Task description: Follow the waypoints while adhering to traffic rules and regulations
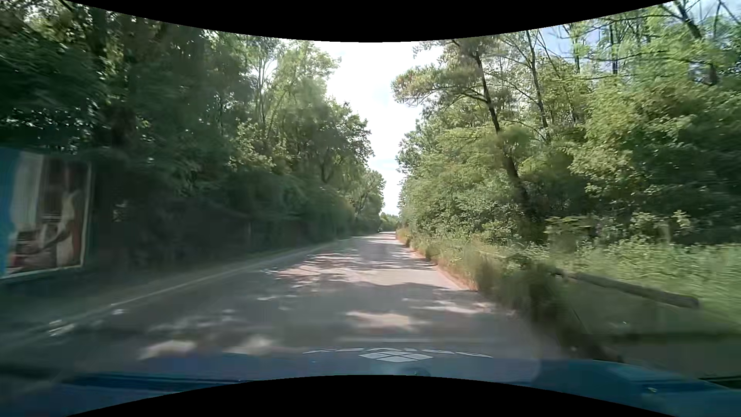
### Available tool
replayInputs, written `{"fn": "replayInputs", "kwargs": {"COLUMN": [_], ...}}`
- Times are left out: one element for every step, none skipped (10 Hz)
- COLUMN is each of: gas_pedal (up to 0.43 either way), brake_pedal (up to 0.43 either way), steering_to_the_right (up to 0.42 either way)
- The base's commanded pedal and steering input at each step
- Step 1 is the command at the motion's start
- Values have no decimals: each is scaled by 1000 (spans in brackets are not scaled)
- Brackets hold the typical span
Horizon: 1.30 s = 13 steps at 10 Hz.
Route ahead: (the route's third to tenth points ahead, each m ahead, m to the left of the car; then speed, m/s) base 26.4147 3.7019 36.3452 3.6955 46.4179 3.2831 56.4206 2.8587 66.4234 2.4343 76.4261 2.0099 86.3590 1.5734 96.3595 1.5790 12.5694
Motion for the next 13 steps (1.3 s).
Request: {"fn": "replayInputs", "kwargs": {"gas_pedal": [169,169,169,169,169,169,169,169,169,169,169,169,169], "brake_pedal": [0,0,0,0,0,0,0,0,0,0,0,0,0], "steering_to_the_right": [3,3,3,3,3,3,2,2,2,1,1,1,1]}}
